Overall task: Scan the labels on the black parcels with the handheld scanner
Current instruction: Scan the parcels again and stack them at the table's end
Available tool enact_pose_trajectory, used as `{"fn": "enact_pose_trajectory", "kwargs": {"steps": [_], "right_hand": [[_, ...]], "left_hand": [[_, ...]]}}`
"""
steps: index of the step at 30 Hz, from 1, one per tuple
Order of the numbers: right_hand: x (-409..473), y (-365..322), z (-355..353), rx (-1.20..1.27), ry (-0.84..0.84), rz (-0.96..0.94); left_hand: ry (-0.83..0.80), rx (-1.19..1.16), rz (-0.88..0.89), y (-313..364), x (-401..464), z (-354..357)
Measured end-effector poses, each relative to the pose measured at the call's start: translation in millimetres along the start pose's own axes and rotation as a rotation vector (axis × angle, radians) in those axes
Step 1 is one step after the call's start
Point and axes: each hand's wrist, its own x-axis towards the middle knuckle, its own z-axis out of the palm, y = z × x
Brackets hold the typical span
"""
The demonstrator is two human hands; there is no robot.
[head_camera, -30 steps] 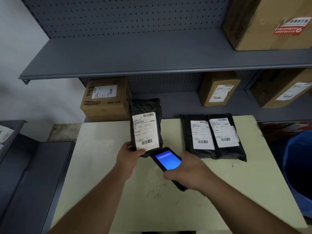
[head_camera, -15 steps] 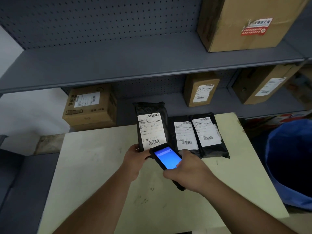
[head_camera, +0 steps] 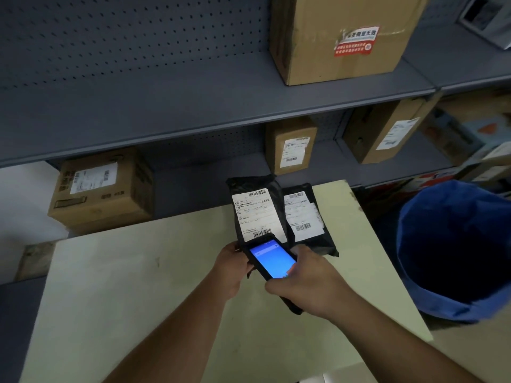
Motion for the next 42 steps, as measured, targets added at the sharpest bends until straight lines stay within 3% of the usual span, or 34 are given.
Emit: {"fn": "enact_pose_trajectory", "kwargs": {"steps": [5, 16, 30, 42], "right_hand": [[9, 14, -19, 0.019, 0.016, 0.014], [18, 33, -42, 0.041, 0.02, 0.033], [26, 35, -40, 0.041, 0.024, 0.042], [18, 30, -9, 0.039, 0.013, 0.046]], "left_hand": [[-0.067, 0.002, 0.013, -2, 7, 32], [0.042, 0.08, -0.165, -5, 29, 74], [0.082, -0.086, -0.275, 5, 25, 73], [0.032, -0.113, -0.221, 10, -8, 40]]}}
